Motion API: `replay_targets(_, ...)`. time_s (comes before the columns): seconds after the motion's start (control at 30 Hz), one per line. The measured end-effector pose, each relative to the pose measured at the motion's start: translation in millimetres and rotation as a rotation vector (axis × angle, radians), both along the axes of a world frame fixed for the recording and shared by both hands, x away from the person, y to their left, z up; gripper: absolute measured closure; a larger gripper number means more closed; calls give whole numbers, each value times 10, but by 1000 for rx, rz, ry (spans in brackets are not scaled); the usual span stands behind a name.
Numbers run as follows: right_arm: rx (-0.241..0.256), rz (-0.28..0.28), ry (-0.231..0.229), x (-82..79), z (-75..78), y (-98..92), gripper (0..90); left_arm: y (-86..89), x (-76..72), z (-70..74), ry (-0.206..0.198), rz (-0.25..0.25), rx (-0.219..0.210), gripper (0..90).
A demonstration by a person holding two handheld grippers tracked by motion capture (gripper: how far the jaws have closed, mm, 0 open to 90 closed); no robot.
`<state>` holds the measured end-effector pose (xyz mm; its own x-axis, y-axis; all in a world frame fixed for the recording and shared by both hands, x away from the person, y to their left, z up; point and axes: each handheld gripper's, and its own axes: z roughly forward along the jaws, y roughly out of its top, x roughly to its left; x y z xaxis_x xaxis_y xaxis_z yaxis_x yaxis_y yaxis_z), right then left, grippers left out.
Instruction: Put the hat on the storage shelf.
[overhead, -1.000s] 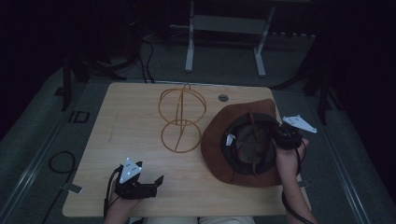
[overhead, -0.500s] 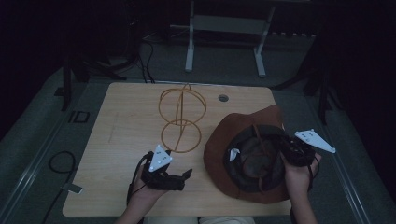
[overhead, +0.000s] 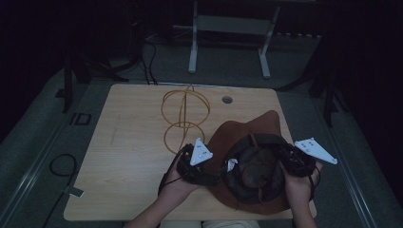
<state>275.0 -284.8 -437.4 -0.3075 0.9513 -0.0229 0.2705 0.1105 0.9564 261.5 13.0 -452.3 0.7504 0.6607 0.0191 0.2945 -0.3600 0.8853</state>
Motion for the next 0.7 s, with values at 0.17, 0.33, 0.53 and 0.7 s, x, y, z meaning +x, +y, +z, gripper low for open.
replay_targets(0.17, 14, 20, -1, -56, 21, 37, 843, -172, 130, -26, 5, 14, -5, 149)
replay_targets(0.33, 11, 42, -17, -110, 56, 88, 844, -322, 257, -59, 16, 39, 47, 177)
replay_targets(0.53, 15, 58, -16, -164, 80, 114, 845, -389, 333, -87, -18, 106, 69, 345)
replay_targets(0.7, 0, 63, -22, -213, 83, 132, 844, -424, 381, -101, -48, 135, 72, 632)
